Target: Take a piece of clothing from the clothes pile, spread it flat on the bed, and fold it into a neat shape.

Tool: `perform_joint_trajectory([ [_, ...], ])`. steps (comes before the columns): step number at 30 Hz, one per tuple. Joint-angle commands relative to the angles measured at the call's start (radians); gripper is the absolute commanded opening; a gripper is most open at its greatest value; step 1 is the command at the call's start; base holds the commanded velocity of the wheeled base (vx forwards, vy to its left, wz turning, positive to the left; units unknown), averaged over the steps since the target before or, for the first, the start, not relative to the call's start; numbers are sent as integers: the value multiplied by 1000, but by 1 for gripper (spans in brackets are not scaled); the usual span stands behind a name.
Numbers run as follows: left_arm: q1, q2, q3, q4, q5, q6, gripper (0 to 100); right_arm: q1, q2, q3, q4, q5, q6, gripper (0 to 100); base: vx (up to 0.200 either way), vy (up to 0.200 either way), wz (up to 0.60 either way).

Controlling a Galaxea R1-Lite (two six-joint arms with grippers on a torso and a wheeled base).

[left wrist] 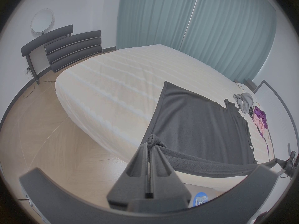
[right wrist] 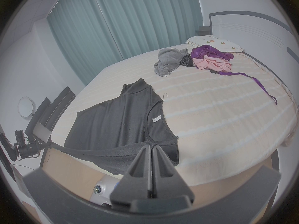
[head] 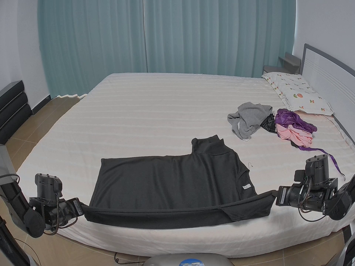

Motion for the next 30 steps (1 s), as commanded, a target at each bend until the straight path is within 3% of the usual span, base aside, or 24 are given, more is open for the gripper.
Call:
perform_joint_trajectory([
  [1,-1,10,-14,-1,0,0,0,1,7,-6,0,0,0,0,0,0,0],
  [30,-1,281,-251,-1,18,-8,0,-28,325,-314,36,2,-1,0,0,0,0],
])
